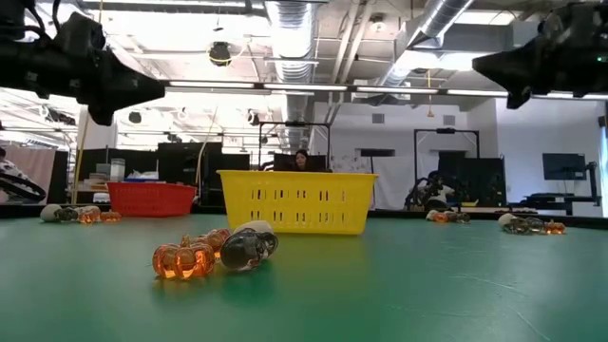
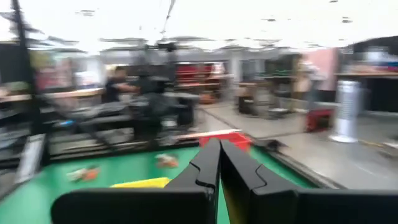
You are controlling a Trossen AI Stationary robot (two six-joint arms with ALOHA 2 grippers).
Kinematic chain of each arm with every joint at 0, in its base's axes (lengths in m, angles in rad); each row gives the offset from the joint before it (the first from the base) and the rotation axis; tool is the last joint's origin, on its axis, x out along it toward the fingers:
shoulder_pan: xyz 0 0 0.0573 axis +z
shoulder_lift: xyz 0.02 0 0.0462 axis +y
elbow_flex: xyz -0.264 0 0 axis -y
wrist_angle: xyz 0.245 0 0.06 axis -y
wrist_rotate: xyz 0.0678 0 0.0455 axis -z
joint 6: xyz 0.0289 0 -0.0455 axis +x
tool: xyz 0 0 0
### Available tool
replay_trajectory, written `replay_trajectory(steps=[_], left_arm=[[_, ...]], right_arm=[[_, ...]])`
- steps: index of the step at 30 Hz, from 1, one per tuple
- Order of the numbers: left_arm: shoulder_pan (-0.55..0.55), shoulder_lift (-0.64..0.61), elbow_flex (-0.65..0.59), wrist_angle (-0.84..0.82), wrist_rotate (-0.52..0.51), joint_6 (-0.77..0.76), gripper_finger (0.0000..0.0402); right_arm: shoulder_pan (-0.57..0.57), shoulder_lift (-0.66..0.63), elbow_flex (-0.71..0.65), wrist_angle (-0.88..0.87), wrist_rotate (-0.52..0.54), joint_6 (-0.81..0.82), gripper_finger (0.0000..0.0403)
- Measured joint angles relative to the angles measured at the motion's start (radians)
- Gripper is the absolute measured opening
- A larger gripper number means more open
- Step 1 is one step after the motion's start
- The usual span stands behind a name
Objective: Sort Halloween decoration
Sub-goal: Put the white skull toy into the yellow bin
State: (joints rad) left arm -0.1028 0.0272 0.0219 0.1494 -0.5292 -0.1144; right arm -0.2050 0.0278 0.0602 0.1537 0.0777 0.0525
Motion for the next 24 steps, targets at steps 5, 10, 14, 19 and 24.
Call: replay_trajectory(steps=[5,10,14,19,24], left_arm=[[0.010,0.036,0.000,0.027,0.009,0.004,0.0070],[0.031,0.100,0.000,0.052,0.021,-0.012,0.0070],[0.053,0.140,0.010,0.049,0.012,0.019,0.0070],[0.088,0.164,0.043,0.053,-0.033,0.063,0.0070],[0.100,0.163,0.049,0.043,-0.009,-0.008,0.0070]], right_arm=[[0.022,0.209,0.044,-0.017,0.119,0.055,0.0038],[0.121,0.517,0.232,-0.138,0.132,0.167,0.0019],[0.197,0.759,0.503,-0.448,0.135,0.258,0.0021],[0.226,1.029,0.823,-0.965,0.095,0.489,0.0061],[0.205,1.217,0.991,-1.264,0.076,0.584,0.0091]])
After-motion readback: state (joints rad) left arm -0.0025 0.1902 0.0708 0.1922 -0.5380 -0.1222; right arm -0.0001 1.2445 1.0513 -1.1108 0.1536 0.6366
